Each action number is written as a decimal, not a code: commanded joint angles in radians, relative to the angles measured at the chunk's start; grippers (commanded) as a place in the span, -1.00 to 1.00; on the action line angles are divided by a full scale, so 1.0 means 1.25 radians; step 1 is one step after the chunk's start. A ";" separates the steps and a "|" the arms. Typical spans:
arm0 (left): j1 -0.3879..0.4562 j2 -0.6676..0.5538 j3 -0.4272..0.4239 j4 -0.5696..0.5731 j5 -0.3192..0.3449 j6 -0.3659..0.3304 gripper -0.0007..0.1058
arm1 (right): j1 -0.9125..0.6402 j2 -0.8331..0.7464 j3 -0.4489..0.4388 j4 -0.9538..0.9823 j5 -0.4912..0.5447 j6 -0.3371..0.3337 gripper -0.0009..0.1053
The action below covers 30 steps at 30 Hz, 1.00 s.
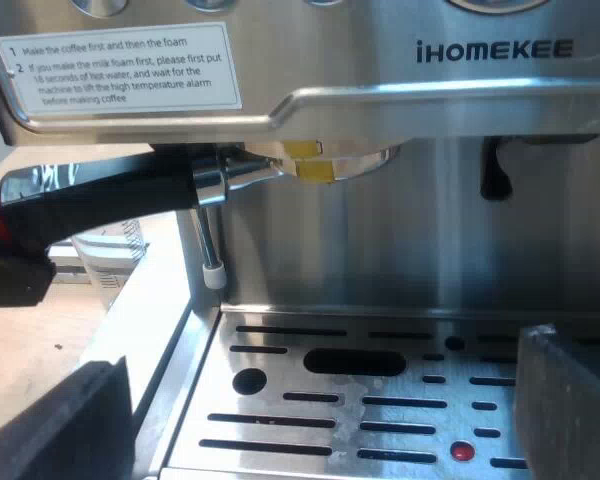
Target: Put the handle in the coffee machine
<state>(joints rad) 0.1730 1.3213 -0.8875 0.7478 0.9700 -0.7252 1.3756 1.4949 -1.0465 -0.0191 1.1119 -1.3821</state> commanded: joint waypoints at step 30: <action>-0.003 -0.066 -0.016 0.028 0.090 -0.044 -0.98 | -0.120 0.096 0.004 -0.082 -0.204 -0.009 -0.30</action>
<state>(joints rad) 0.1658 1.2737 -0.8875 0.8010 0.9411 -0.7785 1.2249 1.6157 -1.0415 -0.1130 0.8735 -1.3821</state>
